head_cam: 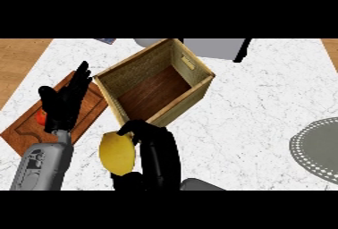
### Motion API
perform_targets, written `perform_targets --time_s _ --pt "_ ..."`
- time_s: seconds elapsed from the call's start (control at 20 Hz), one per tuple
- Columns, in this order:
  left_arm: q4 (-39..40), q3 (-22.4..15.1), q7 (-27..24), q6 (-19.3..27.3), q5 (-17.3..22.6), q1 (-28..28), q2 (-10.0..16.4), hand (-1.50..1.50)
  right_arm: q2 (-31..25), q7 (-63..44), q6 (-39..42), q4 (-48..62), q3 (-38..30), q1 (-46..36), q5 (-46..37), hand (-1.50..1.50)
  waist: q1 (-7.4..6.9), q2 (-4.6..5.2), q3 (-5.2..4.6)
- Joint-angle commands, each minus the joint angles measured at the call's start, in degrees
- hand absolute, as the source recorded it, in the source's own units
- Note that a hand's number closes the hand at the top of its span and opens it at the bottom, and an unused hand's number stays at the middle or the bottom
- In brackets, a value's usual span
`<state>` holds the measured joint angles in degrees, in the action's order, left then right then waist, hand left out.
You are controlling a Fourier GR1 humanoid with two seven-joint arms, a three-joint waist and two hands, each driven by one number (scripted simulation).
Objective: Pick the lemon from the placemat and place it in the basket
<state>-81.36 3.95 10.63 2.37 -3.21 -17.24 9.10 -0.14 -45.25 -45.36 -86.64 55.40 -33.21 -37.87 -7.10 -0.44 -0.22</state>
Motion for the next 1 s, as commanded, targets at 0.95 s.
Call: perform_targets --time_s 0.95 --pt "1.71 0.36 -1.83 0.49 -0.46 0.17 -0.23 0.0 0.13 -33.21 1.26 23.4 -15.44 -46.02 -3.18 1.5 0.6 0.14 -0.3"
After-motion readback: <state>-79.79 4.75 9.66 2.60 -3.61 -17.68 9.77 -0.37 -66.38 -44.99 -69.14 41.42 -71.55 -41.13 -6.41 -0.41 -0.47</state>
